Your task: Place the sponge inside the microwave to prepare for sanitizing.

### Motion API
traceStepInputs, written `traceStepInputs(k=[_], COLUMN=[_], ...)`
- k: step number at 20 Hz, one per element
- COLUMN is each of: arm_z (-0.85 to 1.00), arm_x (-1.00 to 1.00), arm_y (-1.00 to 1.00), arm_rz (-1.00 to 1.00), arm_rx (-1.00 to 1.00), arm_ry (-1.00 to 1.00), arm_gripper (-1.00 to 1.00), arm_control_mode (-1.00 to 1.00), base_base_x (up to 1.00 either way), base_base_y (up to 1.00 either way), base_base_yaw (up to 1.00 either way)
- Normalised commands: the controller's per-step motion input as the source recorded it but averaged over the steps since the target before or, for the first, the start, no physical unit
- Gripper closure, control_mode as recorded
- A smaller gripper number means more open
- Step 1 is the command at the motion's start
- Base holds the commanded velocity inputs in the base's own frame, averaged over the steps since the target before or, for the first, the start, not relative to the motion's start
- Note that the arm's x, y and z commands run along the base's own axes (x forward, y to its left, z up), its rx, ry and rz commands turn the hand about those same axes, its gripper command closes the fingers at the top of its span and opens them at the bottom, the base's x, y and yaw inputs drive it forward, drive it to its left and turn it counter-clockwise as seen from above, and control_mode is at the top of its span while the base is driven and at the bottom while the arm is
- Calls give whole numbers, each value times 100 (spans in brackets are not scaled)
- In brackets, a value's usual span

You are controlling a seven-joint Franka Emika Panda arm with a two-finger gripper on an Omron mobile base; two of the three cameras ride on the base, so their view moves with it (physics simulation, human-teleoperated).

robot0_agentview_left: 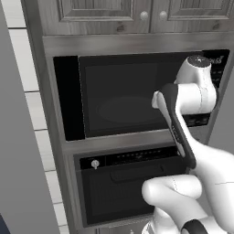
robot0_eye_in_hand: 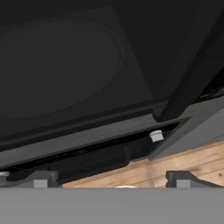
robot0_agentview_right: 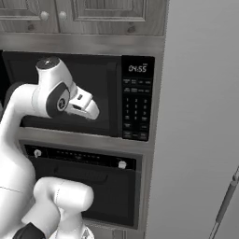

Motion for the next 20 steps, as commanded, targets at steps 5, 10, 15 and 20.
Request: traceStepInputs(k=[5, 10, 15, 20], arm_z=[0, 22, 15, -4], arm_x=[1, 0, 2, 27], arm_y=[-48, -38, -54, -33], arm_rz=[0, 0, 0, 0], arm_rx=[0, -1, -5, 0], arm_ry=[0, -1, -15, -5], arm_gripper=[-100, -100, -100, -100], arm_control_mode=[-100, -100, -100, -100], base_base_x=[0, 0, 0, 0], base_base_y=[0, 0, 0, 0], base_base_yaw=[0, 0, 0, 0])
